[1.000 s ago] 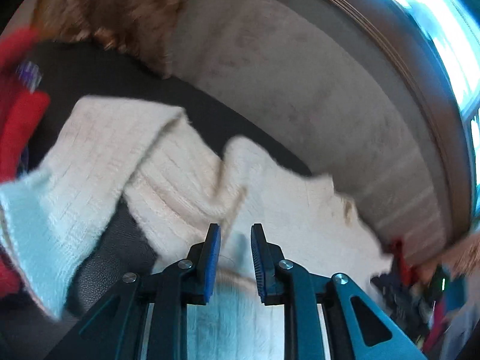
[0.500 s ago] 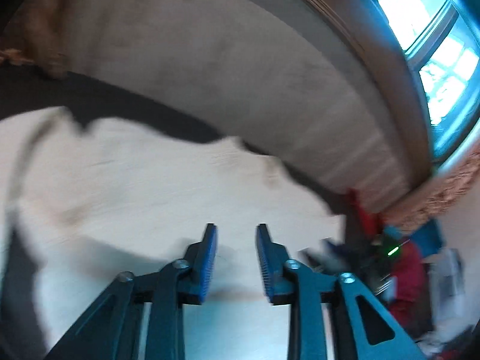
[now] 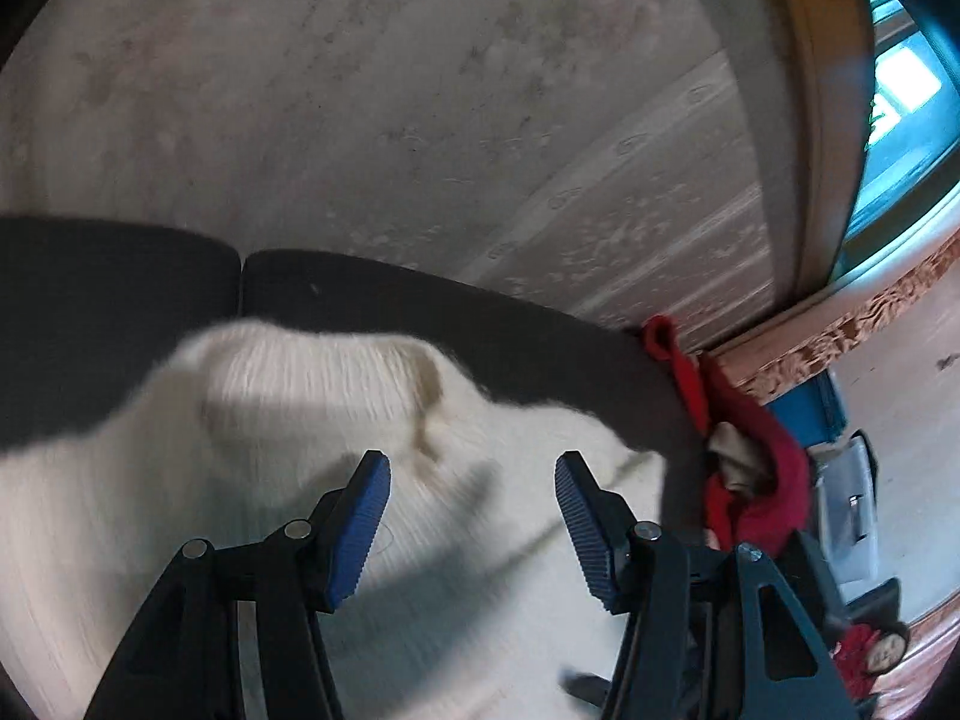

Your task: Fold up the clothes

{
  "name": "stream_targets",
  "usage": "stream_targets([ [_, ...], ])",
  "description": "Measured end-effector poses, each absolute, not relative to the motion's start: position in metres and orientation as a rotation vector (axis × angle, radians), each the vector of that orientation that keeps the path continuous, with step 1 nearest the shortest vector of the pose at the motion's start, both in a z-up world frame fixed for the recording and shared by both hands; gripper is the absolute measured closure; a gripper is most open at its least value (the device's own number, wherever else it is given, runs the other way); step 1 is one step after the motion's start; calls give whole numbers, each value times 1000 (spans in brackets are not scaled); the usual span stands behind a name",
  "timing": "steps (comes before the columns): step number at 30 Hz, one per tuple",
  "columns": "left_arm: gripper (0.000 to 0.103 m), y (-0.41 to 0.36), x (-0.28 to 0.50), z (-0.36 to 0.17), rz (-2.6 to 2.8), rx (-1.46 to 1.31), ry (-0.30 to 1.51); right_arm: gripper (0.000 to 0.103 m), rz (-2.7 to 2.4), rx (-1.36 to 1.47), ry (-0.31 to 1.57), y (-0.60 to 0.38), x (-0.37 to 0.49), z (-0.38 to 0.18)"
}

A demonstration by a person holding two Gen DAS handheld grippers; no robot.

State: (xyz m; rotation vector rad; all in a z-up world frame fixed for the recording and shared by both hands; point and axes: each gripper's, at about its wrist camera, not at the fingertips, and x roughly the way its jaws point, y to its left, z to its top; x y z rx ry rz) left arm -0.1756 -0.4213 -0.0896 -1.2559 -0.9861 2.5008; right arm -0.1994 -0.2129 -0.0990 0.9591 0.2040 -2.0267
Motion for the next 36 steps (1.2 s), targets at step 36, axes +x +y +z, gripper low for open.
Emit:
stream_targets([
  [36,67,-435,-60,-89,2997,-1199,-935,0,-1958,1008,92,-203,-206,-90],
])
